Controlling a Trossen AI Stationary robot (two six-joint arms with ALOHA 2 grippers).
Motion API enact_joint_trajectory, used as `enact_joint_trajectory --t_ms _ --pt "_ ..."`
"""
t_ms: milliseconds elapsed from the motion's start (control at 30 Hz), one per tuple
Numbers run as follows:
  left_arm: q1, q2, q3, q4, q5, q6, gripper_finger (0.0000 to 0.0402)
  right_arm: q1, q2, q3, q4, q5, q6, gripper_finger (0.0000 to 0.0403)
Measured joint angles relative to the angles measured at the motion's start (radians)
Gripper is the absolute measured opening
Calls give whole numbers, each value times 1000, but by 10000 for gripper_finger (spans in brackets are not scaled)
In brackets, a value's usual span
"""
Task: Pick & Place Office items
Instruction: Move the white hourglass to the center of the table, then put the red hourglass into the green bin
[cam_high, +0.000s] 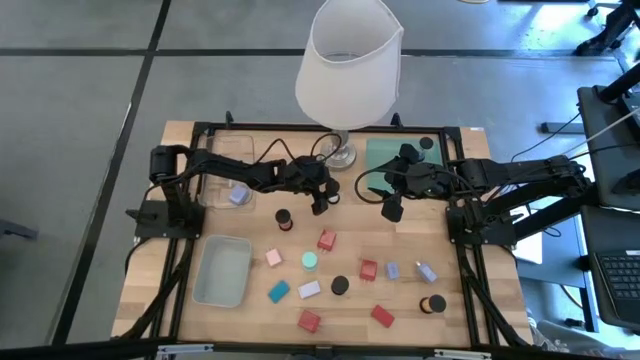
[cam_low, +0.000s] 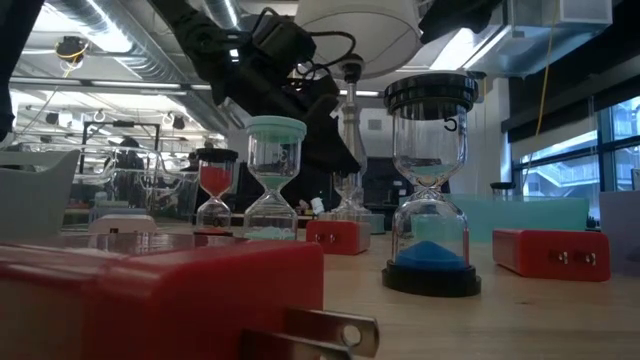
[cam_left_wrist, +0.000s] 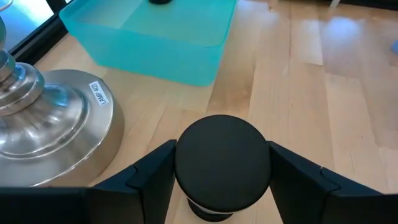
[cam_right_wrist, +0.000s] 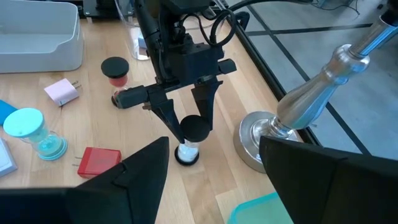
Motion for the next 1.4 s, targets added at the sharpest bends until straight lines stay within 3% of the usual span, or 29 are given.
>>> enact_joint_trajectory --t_ms 533,667,1100,1233,1400 --pt "-1 -9 1 64 -27 29 276 0 0 0 0 0 0 253" --pt "-9 -64 13 8 -27 61 280 0 0 0 1 0 0 253" --pt "-185 -433 14 -528 -35 -78 267 0 0 0 0 -5 0 253" --pt "-252 -475 13 -630 -116 -133 267 0 0 0 2 -6 0 253" --pt "-315 -468 13 -625 -284 -211 273 0 0 0 8 -9 0 253"
